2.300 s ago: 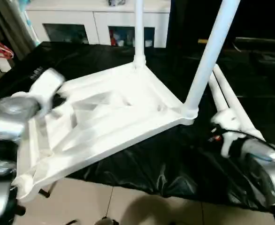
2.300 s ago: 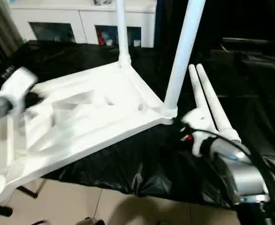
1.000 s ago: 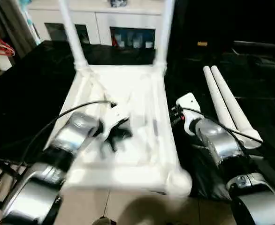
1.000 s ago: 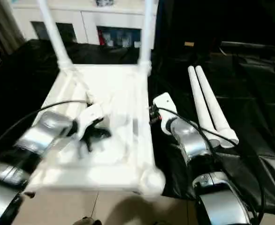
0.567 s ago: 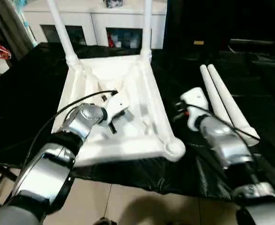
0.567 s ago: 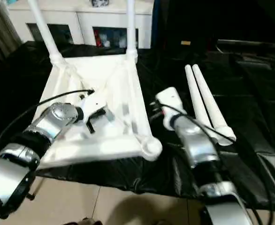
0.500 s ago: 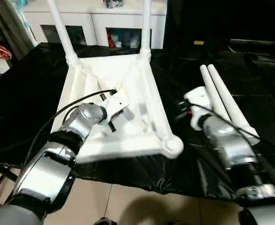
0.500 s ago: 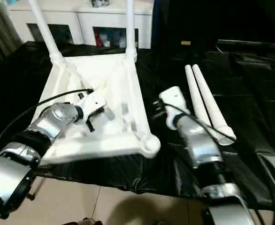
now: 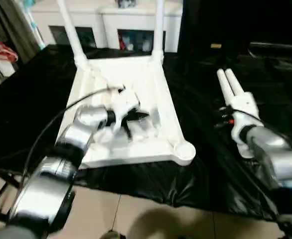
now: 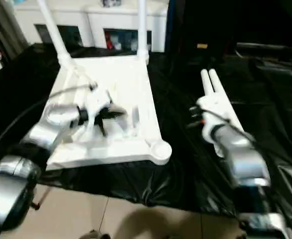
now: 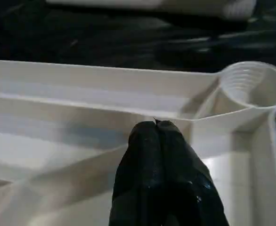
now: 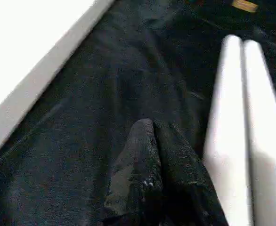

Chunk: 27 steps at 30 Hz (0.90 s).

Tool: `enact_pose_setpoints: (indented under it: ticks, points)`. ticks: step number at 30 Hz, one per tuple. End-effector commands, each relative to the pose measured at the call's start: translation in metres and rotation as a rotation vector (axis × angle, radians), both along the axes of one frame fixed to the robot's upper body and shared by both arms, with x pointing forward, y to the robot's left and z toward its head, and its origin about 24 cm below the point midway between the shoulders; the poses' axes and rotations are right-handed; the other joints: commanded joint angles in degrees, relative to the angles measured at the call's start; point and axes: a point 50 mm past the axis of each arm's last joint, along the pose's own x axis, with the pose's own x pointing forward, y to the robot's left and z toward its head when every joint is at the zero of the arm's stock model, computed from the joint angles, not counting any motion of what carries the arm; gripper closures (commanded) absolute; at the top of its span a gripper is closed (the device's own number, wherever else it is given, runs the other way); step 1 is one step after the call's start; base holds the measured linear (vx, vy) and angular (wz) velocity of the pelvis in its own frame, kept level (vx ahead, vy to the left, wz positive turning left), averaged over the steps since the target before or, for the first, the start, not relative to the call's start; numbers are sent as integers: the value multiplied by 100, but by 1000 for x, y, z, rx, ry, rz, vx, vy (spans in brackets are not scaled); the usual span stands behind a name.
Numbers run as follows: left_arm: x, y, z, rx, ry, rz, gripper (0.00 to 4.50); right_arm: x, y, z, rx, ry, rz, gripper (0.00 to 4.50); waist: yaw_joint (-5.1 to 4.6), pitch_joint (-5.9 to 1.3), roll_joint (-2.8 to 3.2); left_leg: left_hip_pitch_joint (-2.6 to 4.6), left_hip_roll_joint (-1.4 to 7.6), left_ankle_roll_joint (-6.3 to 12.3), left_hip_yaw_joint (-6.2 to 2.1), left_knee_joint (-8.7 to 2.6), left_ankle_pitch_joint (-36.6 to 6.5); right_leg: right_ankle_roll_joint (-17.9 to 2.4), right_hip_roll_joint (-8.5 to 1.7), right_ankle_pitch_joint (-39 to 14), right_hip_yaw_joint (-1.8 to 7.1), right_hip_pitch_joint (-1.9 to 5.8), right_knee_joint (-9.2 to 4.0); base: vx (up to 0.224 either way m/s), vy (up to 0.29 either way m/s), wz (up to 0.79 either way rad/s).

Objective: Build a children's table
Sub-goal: Rotate table base, then pick table leg

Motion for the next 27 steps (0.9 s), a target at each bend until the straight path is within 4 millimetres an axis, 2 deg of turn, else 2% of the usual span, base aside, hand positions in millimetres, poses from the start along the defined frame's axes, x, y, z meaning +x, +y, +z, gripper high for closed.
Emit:
enact_pose_setpoints:
  ticks: [1, 3, 4, 6, 8, 9, 10, 11, 12, 15, 19, 20, 21, 22, 23, 25, 27]
  points:
    - [6, -3, 16, -68, -43, 94, 450, 6, -8, 12, 51, -18, -121, 432, -23, -440, -21, 123, 17, 61, 35, -366, -1345, -1368, -160, -1047, 120, 318, -355, 0, 0, 0]
    - [6, -6, 19, -109, -35, 134, 450, 11, -16, 12, 59, 30, -213, 414, -48, -435, 11, 146, 9, -57, 20, -373, -1400, -1362, -162, -1212, 109, 320, -358, 0, 0, 0]
    - [5, -7, 20, -116, -31, 137, 417, 13, -18, 12, 63, 46, -229, 411, -52, -421, -10, 144, -7, -87, 27, -373, -1456, -1298, -155, -1410, 105, 313, -399, 0, 0, 0]
    - [3, -10, 21, -116, -24, 150, 406, 17, -23, 13, 58, 76, -261, 393, -52, -414, 11, 149, -8, -122, 23, -384, -1566, -1158, -152, -1635, 108, 307, -417, 0, 0, 0]
    - [1, -12, 21, -117, -23, 146, 397, 19, -24, 13, 57, 81, -270, 382, -52, -427, -26, 140, -16, -115, 29, -376, -1450, -1076, -146, -1591, 110, 313, -430, 0, 0, 0]
    - [-2, -14, 24, -124, -25, 136, 384, 23, -26, 14, 38, 79, -288, 373, -60, -438, -43, 104, -9, -90, 25, -368, -1237, -1114, -156, -1388, 110, 327, -396, 0, 0, 0]
    - [-5, -15, 26, -127, -29, 121, 371, 25, -27, 13, 35, 82, -295, 362, -62, -442, -89, 102, -14, -73, 36, -362, -1184, -1103, -146, -1366, 108, 325, -403, 0, 0, 0]
    - [-5, -15, 26, -127, -29, 121, 371, 25, -27, 13, 35, 82, -295, 362, -66, -459, -58, 87, -16, -50, 29, -351, -1072, -1141, -146, -1206, 108, 335, -373, 0, 0, 0]
    - [-9, -17, 30, -134, -32, 112, 364, 28, -29, 12, 33, 94, -313, 350, -75, -466, -130, 81, -15, -21, 40, -346, -1013, -1145, -141, -1130, 107, 337, -370, 0, 0, 0]
    - [-16, -20, 38, -159, -26, 89, 339, 32, -33, 13, 22, 116, -343, 329, -96, -457, -128, 74, -16, 79, 52, -327, -857, -1256, -137, -990, 104, 331, -339, 0, 0, 0]
    - [-27, -24, 40, -158, 8, 42, 315, 35, -35, 13, 5, 134, -350, 302, -104, -452, -114, 81, -15, 108, 60, -321, -846, -1257, -133, -1017, 105, 327, -335, 0, 0, 0]
    - [-29, -25, 39, -153, 10, 32, 304, 36, -35, 14, 1, 136, -349, 293, -116, -449, -178, 74, -20, 122, 72, -318, -848, -1242, -124, -1029, 107, 333, -343, 0, 0, 0]
    - [-30, -26, 39, -150, 10, 28, 295, 36, -35, 14, 1, 138, -348, 287, -118, -447, -158, 79, -18, 139, 73, -314, -843, -1212, -128, -1100, 107, 324, -346, 0, 0, 0]
    - [-31, -27, 38, -149, 14, 27, 289, 37, -36, 14, -2, 142, -351, 276, -122, -451, -182, 79, -19, 147, 74, -313, -842, -1204, -129, -1106, 109, 329, -344, 0, 0, 0]
    - [-31, -27, 38, -149, 14, 27, 285, 37, -36, 14, -2, 142, -351, 267, -119, -451, -165, 79, -23, 150, 74, -313, -825, -1190, -126, -1114, 108, 327, -342, 0, 0, 0]
    - [-33, -28, 39, -150, 16, 33, 271, 38, -38, 12, -1, 158, -361, 251, -132, -445, -199, 78, -23, 154, 80, -314, -846, -1166, -123, -1164, 108, 325, -352, 0, 0, 0]
    - [-34, -28, 40, -150, 16, 36, 252, 39, -38, 12, 7, 165, -365, 233, -130, -444, -190, 86, -13, 135, 74, -314, -873, -1170, -140, -1246, 106, 324, -352, 0, 0, 0]
